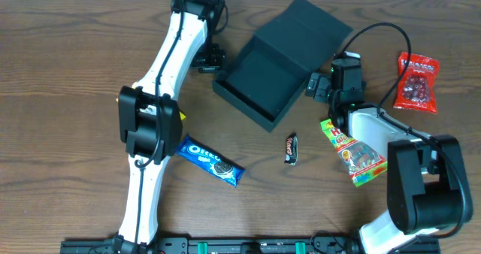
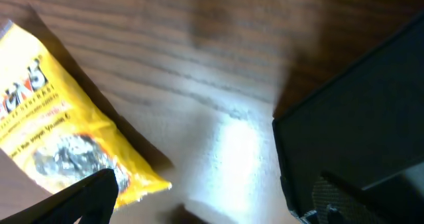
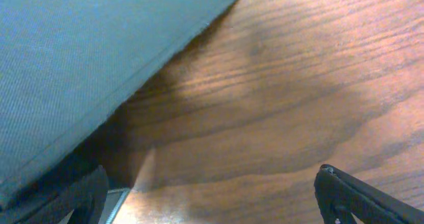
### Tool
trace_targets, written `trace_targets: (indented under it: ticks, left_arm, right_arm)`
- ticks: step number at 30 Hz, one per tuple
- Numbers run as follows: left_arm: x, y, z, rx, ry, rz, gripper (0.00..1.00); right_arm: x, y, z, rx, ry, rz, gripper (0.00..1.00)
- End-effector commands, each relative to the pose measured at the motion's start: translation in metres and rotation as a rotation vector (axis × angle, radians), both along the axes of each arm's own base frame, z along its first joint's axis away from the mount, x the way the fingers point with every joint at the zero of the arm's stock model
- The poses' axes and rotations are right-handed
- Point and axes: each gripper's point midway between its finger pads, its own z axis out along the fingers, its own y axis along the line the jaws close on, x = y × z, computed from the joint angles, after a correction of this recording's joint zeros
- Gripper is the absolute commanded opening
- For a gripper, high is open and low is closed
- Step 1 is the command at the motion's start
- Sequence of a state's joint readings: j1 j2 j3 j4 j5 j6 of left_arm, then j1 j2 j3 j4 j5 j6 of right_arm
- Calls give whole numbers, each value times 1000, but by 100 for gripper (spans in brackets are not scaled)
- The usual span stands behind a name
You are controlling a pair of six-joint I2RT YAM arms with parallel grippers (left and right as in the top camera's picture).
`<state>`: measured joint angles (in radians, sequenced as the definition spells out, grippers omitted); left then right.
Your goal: Pack container
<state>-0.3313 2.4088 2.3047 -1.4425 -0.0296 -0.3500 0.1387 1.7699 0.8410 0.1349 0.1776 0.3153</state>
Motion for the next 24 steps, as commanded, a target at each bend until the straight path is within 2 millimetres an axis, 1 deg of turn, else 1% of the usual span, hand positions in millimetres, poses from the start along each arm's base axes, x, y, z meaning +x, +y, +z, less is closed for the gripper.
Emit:
trace_targets:
  ticks: [1, 7, 10, 16, 21, 22, 24]
  left_arm:
    - [-10, -12, 14, -19, 5, 24, 95]
    - [-35, -10, 19, 19, 86, 63, 95]
    - [-42, -13, 24, 25, 100, 53, 95]
    - [-58, -31, 39, 1, 107, 17, 95]
    - [-67, -44, 44, 0, 107, -13, 95]
    - [-66, -44, 44, 12, 100, -20, 95]
    - [-60, -35, 45, 69, 61, -15, 95]
  right_arm:
    - [7, 2, 8, 19, -27, -4, 99]
    - [10, 2, 11, 22, -44, -4, 99]
    - [11, 3, 12, 23, -53, -4, 99]
    - [13, 3, 14, 24, -65, -4, 99]
    - [15, 3, 16, 26, -73, -4, 99]
    - [15, 3, 16, 26, -74, -4, 99]
    - [15, 3, 16, 26, -74, -4, 99]
